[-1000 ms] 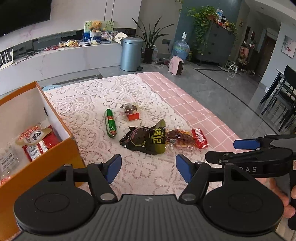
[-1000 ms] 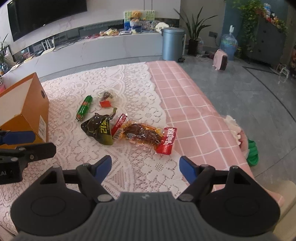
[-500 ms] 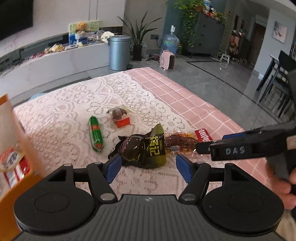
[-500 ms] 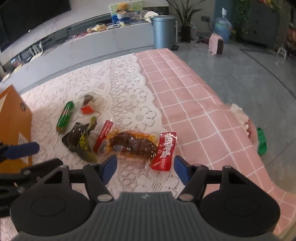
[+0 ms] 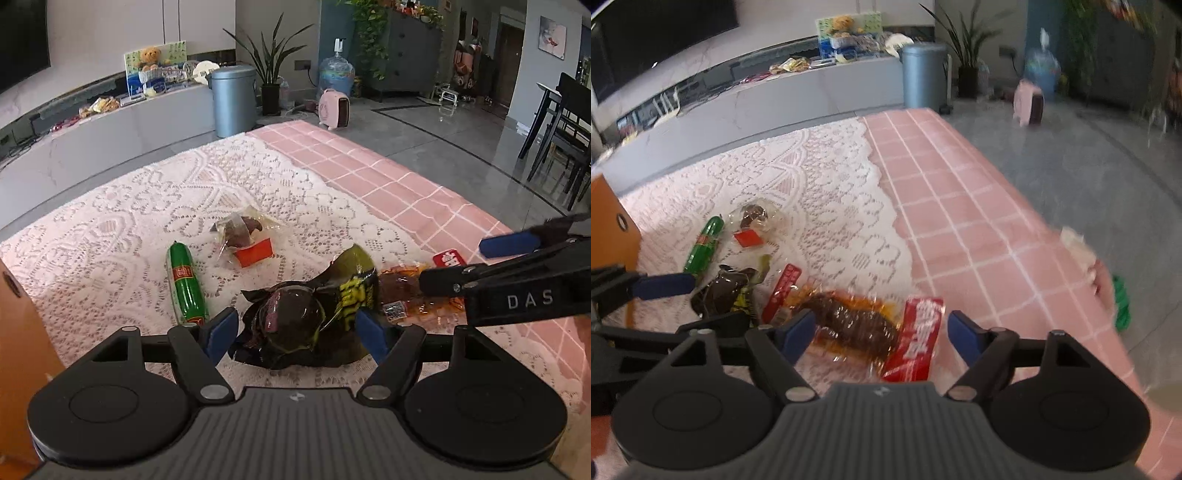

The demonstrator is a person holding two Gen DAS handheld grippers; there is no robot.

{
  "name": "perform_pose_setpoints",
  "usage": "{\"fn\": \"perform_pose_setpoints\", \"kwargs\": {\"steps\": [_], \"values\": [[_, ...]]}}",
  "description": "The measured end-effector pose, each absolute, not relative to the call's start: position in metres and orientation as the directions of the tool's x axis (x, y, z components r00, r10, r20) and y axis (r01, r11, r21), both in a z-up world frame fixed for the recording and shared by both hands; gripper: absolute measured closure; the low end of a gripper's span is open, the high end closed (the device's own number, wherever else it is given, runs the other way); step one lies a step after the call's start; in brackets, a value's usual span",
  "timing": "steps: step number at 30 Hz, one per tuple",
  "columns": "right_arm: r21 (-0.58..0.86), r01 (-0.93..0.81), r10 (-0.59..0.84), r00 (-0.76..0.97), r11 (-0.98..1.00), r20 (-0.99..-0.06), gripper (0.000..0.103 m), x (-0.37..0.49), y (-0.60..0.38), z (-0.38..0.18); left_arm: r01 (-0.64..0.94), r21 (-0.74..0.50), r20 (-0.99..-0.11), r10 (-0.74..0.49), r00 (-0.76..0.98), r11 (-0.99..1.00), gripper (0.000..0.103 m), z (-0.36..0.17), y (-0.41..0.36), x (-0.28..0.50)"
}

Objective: Organize snacks
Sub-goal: 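Grasp the dark black-and-yellow bag with the left gripper while the right approaches the meat pack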

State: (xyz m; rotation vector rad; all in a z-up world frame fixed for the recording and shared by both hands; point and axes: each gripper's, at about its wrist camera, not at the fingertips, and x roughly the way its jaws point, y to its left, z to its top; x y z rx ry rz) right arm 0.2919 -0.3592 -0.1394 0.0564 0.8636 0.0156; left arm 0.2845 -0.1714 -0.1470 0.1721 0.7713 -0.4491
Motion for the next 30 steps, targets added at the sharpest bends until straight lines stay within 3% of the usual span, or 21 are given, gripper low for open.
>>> {"fn": "perform_pose_setpoints", "kwargs": {"steps": [4, 18, 21, 25, 30], "values": [[0.002, -0.016, 0.012, 0.654, 1.000, -0.756, 0.026, 0.298, -0.356, -0.143, 0.450, -0.035, -0.716, -0.337, 0.612, 0.892, 0.016, -0.155, -0.170, 0.293], [0.100, 0.053, 0.051, 0.581, 0.994, -0.812, 0.026, 0.310, -0.370, -0.163, 0.396, -0.275, -0.699, -0.465, 0.543, 0.876, 0.017, -0.156, -0.158, 0.307], [0.104, 0.055, 0.052, 0.581, 0.993, -0.812, 0.026, 0.310, -0.371, -0.164, 0.368, -0.334, -0.689, -0.491, 0.533, 0.868, 0.027, -0.154, -0.155, 0.306], [0.117, 0.064, 0.059, 0.578, 0.991, -0.814, 0.026, 0.311, -0.373, -0.164, 0.318, -0.391, -0.686, -0.504, 0.524, 0.863, 0.057, -0.155, -0.150, 0.304], [0.111, 0.063, 0.055, 0.578, 0.992, -0.814, 0.027, 0.310, -0.372, -0.163, 0.252, -0.447, -0.689, -0.510, 0.515, 0.859, 0.058, -0.158, -0.144, 0.299]]}}
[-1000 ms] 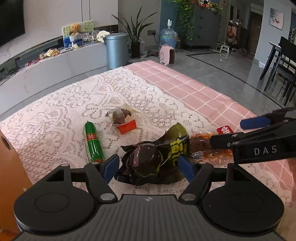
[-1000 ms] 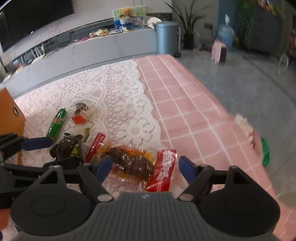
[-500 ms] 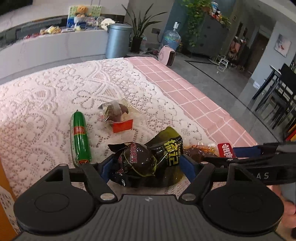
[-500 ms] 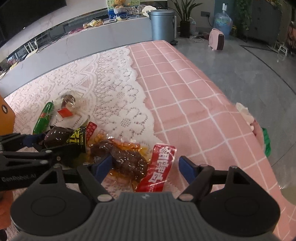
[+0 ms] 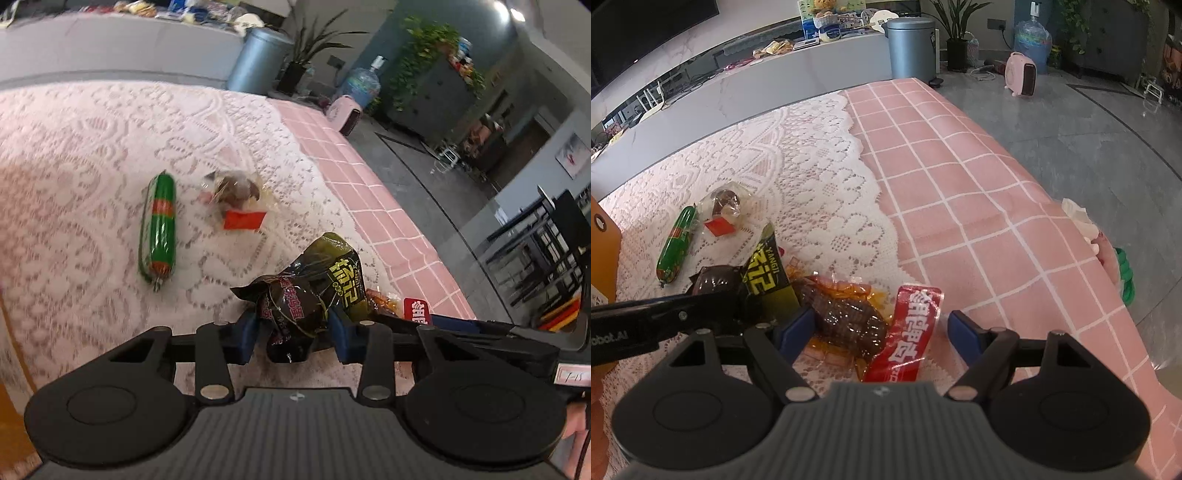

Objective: Organize snacks
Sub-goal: 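Grasp the dark black-and-yellow bag with the left gripper while the right approaches the meat pack, then close the right gripper on the red-labelled braised meat pack and lift it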

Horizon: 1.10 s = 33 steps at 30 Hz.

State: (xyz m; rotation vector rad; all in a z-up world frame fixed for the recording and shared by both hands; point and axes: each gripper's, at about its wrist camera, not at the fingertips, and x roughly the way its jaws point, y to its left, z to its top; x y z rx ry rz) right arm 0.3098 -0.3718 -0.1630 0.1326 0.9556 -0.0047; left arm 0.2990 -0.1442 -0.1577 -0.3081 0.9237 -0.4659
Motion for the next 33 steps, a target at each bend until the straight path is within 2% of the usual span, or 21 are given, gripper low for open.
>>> {"fn": "perform_pose_setpoints", "kwargs": {"steps": [1, 4, 12, 13, 18, 20, 22, 27, 30, 32, 33], "values": [[0.108, 0.059, 0.054, 0.578, 0.992, -0.814, 0.027, 0.309, -0.371, -0.163, 0.243, -0.443, -0.691, -0.502, 0.520, 0.863, 0.057, -0.158, -0.145, 0.299], [0.112, 0.045, 0.066, 0.573, 0.993, -0.817, 0.027, 0.309, -0.370, -0.163, 0.209, -0.441, -0.694, -0.479, 0.537, 0.873, 0.043, -0.159, -0.147, 0.302], [0.086, 0.009, 0.066, 0.564, 0.996, -0.823, 0.025, 0.308, -0.361, -0.165, 0.123, -0.419, -0.703, -0.407, 0.584, 0.900, 0.039, -0.158, -0.163, 0.312], [0.084, 0.008, 0.065, 0.564, 0.996, -0.823, 0.025, 0.307, -0.361, -0.165, 0.119, -0.416, -0.703, -0.401, 0.588, 0.902, 0.045, -0.158, -0.165, 0.312], [0.083, 0.008, 0.064, 0.565, 0.997, -0.823, 0.025, 0.307, -0.361, -0.165, 0.115, -0.390, -0.713, -0.378, 0.590, 0.914, 0.051, -0.155, -0.167, 0.311], [0.082, 0.008, 0.063, 0.565, 0.997, -0.822, 0.025, 0.306, -0.361, -0.165, 0.113, -0.366, -0.721, -0.358, 0.593, 0.924, 0.063, -0.152, -0.166, 0.308], [0.080, 0.007, 0.062, 0.563, 0.997, -0.824, 0.027, 0.306, -0.361, -0.164, 0.116, -0.345, -0.735, -0.345, 0.584, 0.931, 0.063, -0.149, -0.164, 0.304], [0.071, 0.002, 0.059, 0.536, 0.997, -0.842, 0.035, 0.301, -0.357, -0.161, 0.115, -0.279, -0.760, -0.293, 0.580, 0.953, 0.063, -0.142, -0.158, 0.284], [0.083, 0.003, 0.069, 0.517, 0.997, -0.853, 0.048, 0.296, -0.356, -0.157, 0.116, -0.292, -0.753, -0.303, 0.584, 0.949, 0.063, -0.135, -0.151, 0.273], [0.101, 0.003, 0.086, 0.499, 0.995, -0.862, 0.064, 0.292, -0.356, -0.154, 0.111, -0.283, -0.753, -0.292, 0.590, 0.953, 0.063, -0.129, -0.146, 0.266], [0.125, 0.001, 0.109, 0.488, 0.992, -0.866, 0.067, 0.290, -0.357, -0.152, 0.107, -0.285, -0.754, -0.292, 0.589, 0.952, 0.063, -0.127, -0.143, 0.262]]}}
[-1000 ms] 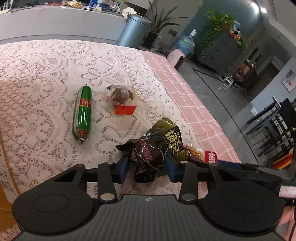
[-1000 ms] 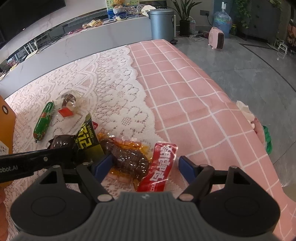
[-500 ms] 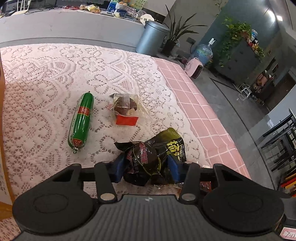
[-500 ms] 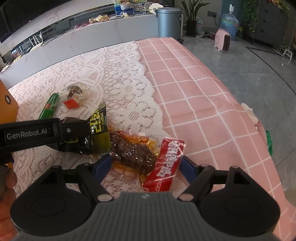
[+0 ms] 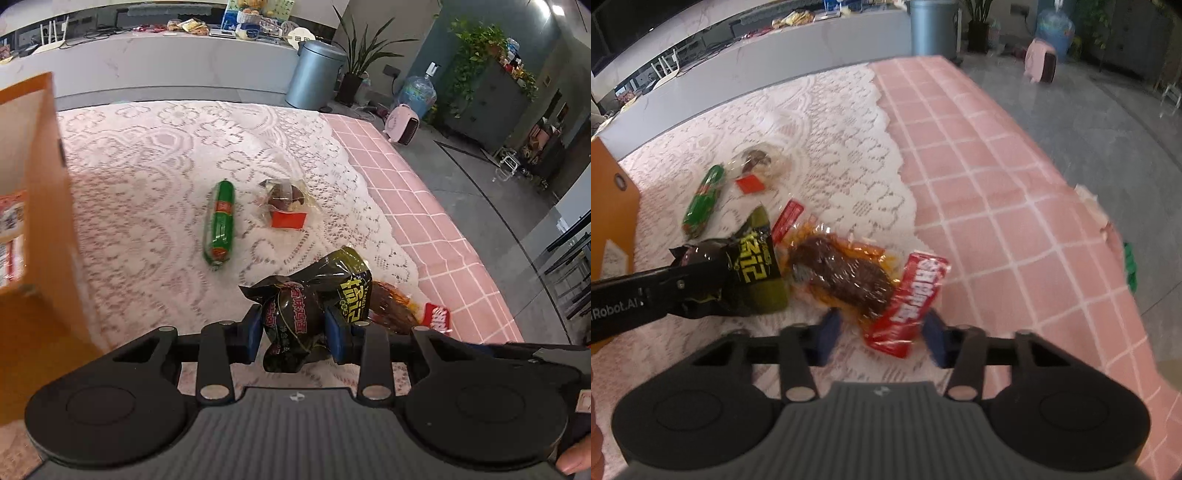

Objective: Organize snacks
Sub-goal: 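Close the right gripper on the red-labelled braised meat pack and lift it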

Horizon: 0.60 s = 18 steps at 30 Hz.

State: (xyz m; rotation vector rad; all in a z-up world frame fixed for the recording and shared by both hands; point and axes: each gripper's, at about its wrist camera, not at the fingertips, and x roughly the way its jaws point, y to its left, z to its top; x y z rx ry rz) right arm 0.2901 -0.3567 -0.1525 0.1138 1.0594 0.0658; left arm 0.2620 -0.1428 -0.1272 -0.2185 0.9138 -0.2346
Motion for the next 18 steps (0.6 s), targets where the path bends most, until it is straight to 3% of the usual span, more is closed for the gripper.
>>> {"fn": "perform_pose_setpoints", "kwargs": {"steps": [6, 9, 13, 16, 18], "values": [[0.302, -0.037, 0.292, 0.385, 0.953, -0.875, 0.074, 0.277, -0.351, -0.149, 0.089, -0.279, -0.753, -0.275, 0.598, 0.956, 0.063, -0.118, -0.127, 0.241], [0.281, -0.114, 0.303, 0.370, 0.953, -0.878, 0.074, 0.268, -0.337, -0.145, 0.077, -0.272, -0.754, -0.263, 0.602, 0.959, 0.063, -0.118, -0.119, 0.234], [0.109, -0.196, 0.193, 0.480, 0.974, -0.856, 0.051, 0.257, -0.325, -0.130, 0.059, -0.290, -0.747, -0.264, 0.610, 0.955, 0.063, -0.119, -0.110, 0.225], [-0.015, -0.210, 0.110, 0.568, 0.978, -0.815, 0.047, 0.254, -0.322, -0.125, 0.077, -0.343, -0.712, -0.312, 0.629, 0.936, 0.063, -0.117, -0.106, 0.222], [0.010, -0.247, 0.156, 0.579, 0.969, -0.800, 0.046, 0.259, -0.325, -0.124, 0.068, -0.358, -0.713, -0.320, 0.624, 0.931, 0.063, -0.118, -0.108, 0.227]]}}
